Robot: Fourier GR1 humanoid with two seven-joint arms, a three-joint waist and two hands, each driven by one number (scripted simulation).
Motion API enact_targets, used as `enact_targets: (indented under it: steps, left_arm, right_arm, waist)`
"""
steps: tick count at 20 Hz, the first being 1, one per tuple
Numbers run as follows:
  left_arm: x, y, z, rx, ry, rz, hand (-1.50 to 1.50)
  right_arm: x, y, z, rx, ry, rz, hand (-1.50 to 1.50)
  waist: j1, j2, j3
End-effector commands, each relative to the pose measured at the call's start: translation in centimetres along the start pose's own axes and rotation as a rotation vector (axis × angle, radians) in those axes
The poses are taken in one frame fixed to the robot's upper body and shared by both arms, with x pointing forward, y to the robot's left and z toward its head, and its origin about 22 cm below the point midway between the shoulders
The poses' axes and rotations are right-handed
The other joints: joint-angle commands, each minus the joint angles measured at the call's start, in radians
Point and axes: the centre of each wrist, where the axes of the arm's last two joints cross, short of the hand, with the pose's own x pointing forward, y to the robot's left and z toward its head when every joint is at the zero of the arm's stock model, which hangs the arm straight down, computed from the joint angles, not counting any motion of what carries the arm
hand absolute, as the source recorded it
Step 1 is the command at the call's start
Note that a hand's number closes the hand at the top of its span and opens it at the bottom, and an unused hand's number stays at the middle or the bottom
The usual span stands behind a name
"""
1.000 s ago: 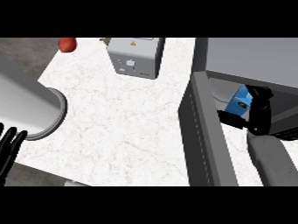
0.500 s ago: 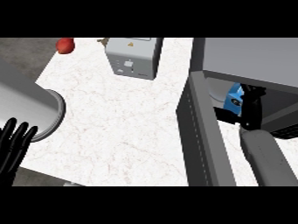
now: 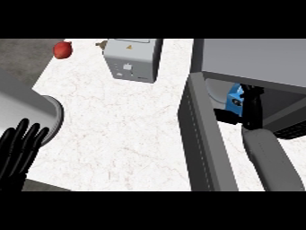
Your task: Pick up the milk, place it into the microwave and close the microwave
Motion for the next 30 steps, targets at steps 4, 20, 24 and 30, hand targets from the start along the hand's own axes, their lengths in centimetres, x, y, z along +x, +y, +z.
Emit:
enact_targets:
  steps: [4,20,24,30]
  left_arm:
    - [-0.4,-1.0,-0.5,-0.002,-0.004,0.008,-1.50]
    - [-2.5,-2.2,-1.0,-0.032,0.078,0.031,-1.50]
    - [-2.5,-3.1,-1.8,-0.120,0.077,0.023,-1.50]
    - [-4.2,-4.3,-3.2,-0.269,0.128,0.006,1.50]
  right_arm:
    - [-0.6,1.6,-3.2,0.094,0.265,-0.109,-1.50]
    - [-1.2,3.0,-1.7,0.190,0.328,-0.366,-1.50]
    - [-1.5,3.1,-0.7,0.213,0.359,-0.430,-1.50]
    - [-1.5,3.9,0.9,0.241,0.370,-0.495,-1.50]
  waist:
    - [0.006,0.033,0.000]
    - [-0.098,0.012,0.000]
    - [-0.120,0.007,0.001]
    - [-0.166,0.000,0.000]
